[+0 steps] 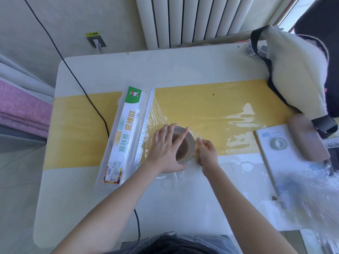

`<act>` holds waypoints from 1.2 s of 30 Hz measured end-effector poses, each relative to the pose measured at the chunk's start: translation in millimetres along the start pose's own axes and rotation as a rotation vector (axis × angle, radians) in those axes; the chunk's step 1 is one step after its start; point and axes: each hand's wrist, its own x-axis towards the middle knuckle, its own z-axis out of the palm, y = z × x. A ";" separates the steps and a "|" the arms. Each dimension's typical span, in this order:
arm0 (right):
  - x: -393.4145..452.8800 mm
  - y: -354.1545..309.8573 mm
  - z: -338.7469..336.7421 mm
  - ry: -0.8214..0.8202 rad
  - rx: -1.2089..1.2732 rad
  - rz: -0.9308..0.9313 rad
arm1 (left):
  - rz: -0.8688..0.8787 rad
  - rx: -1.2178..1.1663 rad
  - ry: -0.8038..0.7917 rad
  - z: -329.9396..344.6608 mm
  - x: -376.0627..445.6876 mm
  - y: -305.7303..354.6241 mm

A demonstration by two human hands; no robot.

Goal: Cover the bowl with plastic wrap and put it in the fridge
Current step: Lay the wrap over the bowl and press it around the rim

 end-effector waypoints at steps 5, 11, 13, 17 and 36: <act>1.2 -7.3 -33.3 -0.243 0.511 0.193 | -0.005 0.007 -0.016 -1.3 0.9 1.7; -4.3 -23.4 -41.1 -0.139 0.181 0.120 | 0.003 0.013 0.009 -9.1 -4.1 -0.7; -4.9 -32.2 -31.7 -0.118 0.076 0.022 | 0.014 0.034 0.044 -15.0 -8.4 -7.4; 0.4 -49.9 -4.1 -0.156 -0.126 -0.076 | -0.013 0.032 0.104 -36.4 -13.0 -21.7; 5.7 -67.1 35.6 -0.580 -0.226 0.151 | 0.058 0.000 0.083 -74.1 -19.5 -22.9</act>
